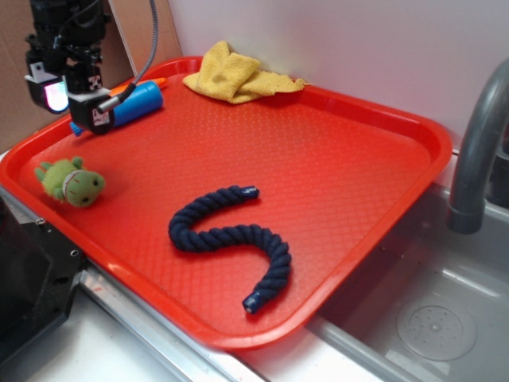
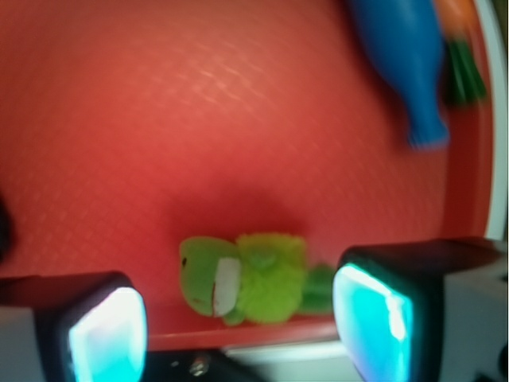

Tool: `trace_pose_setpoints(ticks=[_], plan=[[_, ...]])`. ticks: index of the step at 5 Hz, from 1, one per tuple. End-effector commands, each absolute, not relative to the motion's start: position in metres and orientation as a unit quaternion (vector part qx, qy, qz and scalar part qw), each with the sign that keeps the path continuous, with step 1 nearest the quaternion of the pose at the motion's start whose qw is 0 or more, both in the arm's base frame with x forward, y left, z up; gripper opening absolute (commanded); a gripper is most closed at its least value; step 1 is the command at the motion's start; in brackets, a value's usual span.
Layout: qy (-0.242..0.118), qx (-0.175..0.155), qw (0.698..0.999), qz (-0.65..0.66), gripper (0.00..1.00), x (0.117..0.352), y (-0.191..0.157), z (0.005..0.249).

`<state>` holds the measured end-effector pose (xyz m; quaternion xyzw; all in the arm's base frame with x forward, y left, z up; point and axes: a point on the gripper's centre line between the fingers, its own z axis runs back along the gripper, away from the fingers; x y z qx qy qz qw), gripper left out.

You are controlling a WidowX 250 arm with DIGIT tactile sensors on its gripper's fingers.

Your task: Grab the green animal.

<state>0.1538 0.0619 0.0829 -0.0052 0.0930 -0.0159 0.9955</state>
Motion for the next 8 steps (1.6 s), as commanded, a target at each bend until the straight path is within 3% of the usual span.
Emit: trace_pose_setpoints(ticks=[1,3,4,6,8], plan=[[0.047,0.016,0.99,-0.135,1.0,0.158,0.053,0.086],[0.047,0.016,0.99,-0.135,1.0,0.158,0.053,0.086],[0.019,0.023,0.975,-0.219,1.0,0.136,0.054,0.065],[-0.004,0.046,0.952,-0.301,1.0,0.113,0.054,0.053],[0.045,0.035,0.952,-0.302,1.0,0.125,0.066,0.021]])
